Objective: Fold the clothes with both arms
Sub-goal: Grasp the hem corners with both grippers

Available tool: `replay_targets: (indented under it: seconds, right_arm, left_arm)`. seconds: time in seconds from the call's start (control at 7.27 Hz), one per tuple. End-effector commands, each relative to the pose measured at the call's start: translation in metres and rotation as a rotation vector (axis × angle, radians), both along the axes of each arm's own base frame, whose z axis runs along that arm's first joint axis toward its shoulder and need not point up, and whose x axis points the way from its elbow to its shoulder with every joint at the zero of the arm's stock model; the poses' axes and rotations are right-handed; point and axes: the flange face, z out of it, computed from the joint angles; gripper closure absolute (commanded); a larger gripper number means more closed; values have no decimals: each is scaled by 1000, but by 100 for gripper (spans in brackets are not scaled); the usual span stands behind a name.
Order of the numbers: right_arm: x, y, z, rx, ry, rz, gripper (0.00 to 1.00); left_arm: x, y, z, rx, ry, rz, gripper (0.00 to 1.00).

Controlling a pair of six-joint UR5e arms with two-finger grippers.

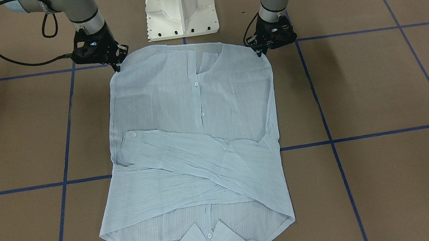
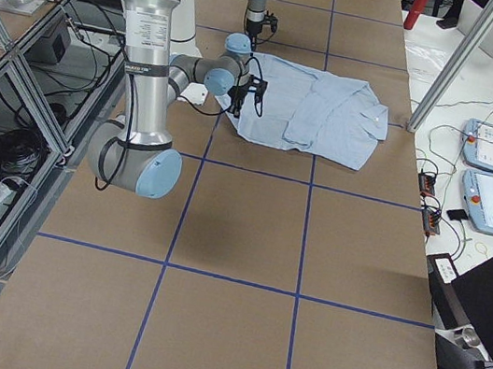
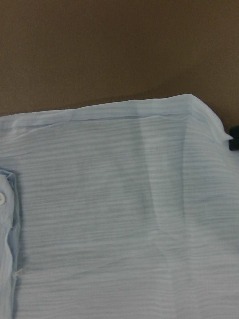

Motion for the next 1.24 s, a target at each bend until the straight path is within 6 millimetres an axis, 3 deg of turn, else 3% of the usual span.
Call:
replay_targets:
  seconds: [0.0, 0.28, 0.83, 1.1]
  right_arm:
    - [2, -2, 0, 0, 1, 3, 100]
    - [6, -7, -4, -2, -10, 11, 100]
    - [20, -24, -9, 0, -21, 48, 100]
    - [26, -32, -9, 0, -20, 65, 100]
  left_arm:
    - [-1, 2, -5, 6, 10, 6, 100]
    - [-13, 0, -22, 19, 45, 1, 100]
    - [-37, -35, -15, 79, 17, -13, 100]
    - [-37, -35, -15, 110, 15, 15, 100]
